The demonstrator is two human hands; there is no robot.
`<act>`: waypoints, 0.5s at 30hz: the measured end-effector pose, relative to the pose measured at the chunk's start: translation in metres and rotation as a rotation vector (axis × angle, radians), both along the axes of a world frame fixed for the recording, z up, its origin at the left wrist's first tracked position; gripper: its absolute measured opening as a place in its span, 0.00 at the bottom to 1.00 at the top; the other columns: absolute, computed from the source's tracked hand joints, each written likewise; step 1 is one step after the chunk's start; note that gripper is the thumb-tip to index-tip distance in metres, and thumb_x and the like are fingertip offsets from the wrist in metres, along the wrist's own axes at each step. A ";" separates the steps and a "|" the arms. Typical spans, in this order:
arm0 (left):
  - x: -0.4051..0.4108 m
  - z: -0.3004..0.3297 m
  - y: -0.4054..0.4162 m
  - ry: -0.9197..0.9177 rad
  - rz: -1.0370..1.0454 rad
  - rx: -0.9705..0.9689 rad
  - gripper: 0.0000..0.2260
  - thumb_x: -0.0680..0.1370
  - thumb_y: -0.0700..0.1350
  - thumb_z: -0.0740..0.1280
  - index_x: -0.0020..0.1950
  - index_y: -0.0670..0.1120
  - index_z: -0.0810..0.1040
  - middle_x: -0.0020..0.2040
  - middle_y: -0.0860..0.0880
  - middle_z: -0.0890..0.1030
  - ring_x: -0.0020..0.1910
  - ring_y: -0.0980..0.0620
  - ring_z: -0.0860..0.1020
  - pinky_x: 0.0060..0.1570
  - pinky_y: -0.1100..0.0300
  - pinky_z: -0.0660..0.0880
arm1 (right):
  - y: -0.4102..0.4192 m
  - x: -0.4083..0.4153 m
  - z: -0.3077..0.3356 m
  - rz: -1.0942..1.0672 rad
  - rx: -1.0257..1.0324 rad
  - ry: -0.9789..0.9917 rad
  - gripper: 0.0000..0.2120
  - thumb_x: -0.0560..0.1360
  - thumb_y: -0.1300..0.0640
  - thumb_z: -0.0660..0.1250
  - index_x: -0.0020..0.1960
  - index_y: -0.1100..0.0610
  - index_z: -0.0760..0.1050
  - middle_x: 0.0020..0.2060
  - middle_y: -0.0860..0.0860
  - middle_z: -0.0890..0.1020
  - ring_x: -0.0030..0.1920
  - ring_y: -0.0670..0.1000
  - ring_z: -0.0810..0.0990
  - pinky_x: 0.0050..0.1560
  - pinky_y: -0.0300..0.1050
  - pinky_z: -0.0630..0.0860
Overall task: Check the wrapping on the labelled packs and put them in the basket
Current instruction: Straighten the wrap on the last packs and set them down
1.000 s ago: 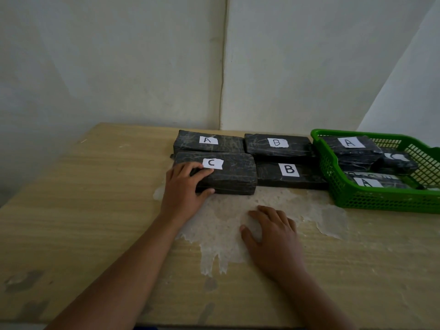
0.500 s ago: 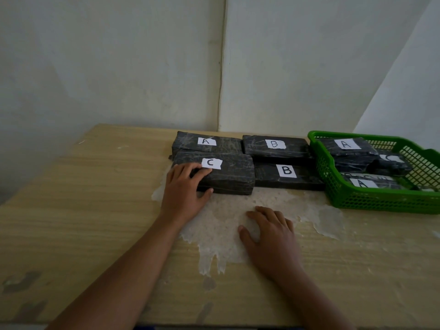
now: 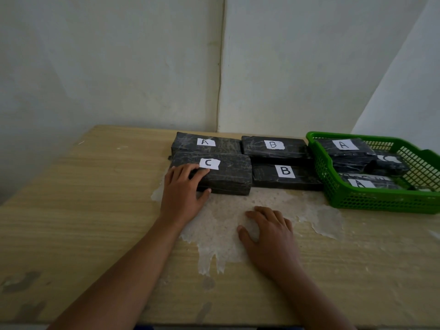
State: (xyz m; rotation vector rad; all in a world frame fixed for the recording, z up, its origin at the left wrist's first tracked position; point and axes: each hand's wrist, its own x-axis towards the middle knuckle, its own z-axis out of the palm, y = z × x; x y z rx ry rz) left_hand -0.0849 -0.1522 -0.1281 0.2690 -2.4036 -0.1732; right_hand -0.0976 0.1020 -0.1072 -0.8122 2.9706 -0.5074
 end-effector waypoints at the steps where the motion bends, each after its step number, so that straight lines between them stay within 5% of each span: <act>1: 0.000 0.000 0.001 0.000 0.005 -0.003 0.23 0.75 0.53 0.76 0.69 0.49 0.81 0.67 0.47 0.79 0.67 0.42 0.75 0.70 0.43 0.67 | 0.000 -0.001 0.000 -0.001 -0.008 0.004 0.27 0.82 0.33 0.57 0.78 0.42 0.69 0.77 0.42 0.69 0.77 0.47 0.64 0.78 0.47 0.58; 11: 0.009 0.006 0.006 -0.044 0.007 -0.002 0.27 0.76 0.52 0.75 0.74 0.47 0.77 0.68 0.43 0.78 0.69 0.39 0.74 0.72 0.39 0.68 | -0.001 0.002 0.001 -0.005 -0.025 0.017 0.26 0.82 0.34 0.59 0.75 0.44 0.73 0.74 0.44 0.73 0.74 0.49 0.68 0.77 0.50 0.63; 15: 0.029 0.006 0.021 0.014 -0.034 0.048 0.16 0.77 0.48 0.72 0.63 0.47 0.82 0.57 0.46 0.81 0.57 0.43 0.78 0.55 0.48 0.75 | -0.001 0.005 0.004 0.006 -0.023 0.030 0.26 0.83 0.35 0.57 0.76 0.45 0.71 0.74 0.45 0.72 0.74 0.50 0.68 0.76 0.49 0.62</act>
